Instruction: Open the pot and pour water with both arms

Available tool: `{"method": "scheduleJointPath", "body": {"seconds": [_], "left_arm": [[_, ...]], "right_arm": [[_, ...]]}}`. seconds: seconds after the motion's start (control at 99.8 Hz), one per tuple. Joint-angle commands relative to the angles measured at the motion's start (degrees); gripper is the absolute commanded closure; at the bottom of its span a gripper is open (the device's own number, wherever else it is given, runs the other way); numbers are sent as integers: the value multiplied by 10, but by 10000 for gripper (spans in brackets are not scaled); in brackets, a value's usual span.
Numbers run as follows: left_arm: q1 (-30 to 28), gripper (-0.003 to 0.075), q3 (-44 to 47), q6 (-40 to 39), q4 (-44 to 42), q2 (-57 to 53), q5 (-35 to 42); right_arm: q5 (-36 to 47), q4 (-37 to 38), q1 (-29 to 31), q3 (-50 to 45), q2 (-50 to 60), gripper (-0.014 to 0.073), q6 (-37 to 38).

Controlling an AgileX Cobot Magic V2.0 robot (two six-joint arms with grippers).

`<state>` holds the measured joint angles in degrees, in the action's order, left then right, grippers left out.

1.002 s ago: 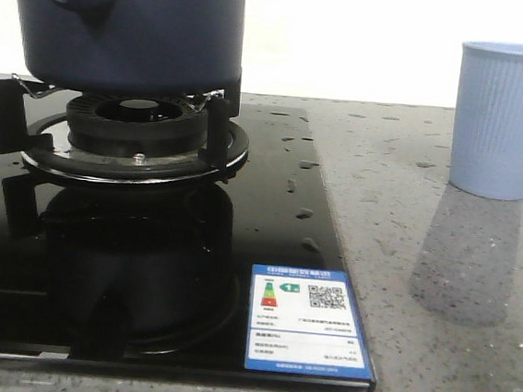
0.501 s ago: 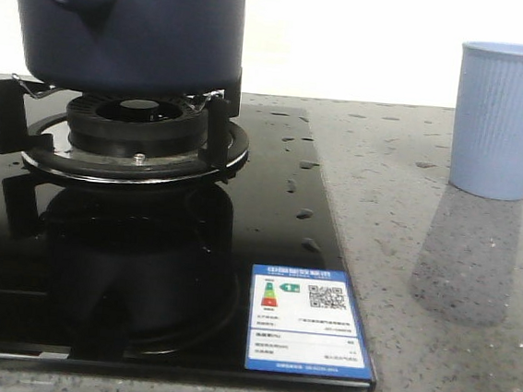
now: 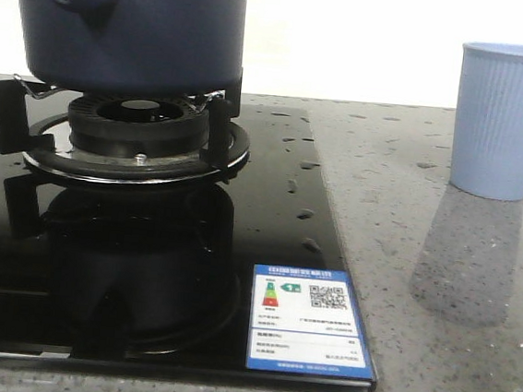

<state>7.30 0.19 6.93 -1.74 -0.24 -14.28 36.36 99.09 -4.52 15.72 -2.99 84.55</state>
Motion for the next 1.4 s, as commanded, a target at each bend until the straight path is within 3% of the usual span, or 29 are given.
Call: {"method": "scheduleJointPath", "body": {"seconds": [0.0, 0.19, 0.791, 0.902, 0.982, 1.062, 1.152, 1.252, 1.282, 1.322, 1.392], "left_arm": [[-17, 740, 16, 0, -1, -17, -40], [-43, 740, 16, 0, 1, -13, -36], [-43, 740, 16, 0, 1, -13, -36], [-43, 740, 16, 0, 1, -13, -36], [-43, 740, 16, 0, 1, -13, -36], [-43, 740, 16, 0, 1, -13, -36], [-43, 740, 16, 0, 1, -13, -36], [-43, 740, 16, 0, 1, -13, -36], [-43, 740, 16, 0, 1, -13, -36], [-43, 740, 16, 0, 1, -13, -36], [-43, 740, 16, 0, 1, -13, -36]], "right_arm": [[-17, -20, -1, 13, -8, 640, 0], [-17, -20, -1, 13, -7, 640, 0], [-18, -19, -1, 13, -7, 640, 0], [-74, -28, -1, -6, -7, 640, -1], [-129, -107, -1, -25, -7, 640, -61], [-189, -249, -1, -36, -7, 640, -252], [-243, -485, -1, -39, -7, 640, -489], [-326, -849, -1, -37, -7, 640, -730], [-358, -911, -1, -37, -7, 640, -786], [-419, -955, -1, -37, -7, 640, -826], [-519, -959, -1, -37, -7, 640, -828]]}}
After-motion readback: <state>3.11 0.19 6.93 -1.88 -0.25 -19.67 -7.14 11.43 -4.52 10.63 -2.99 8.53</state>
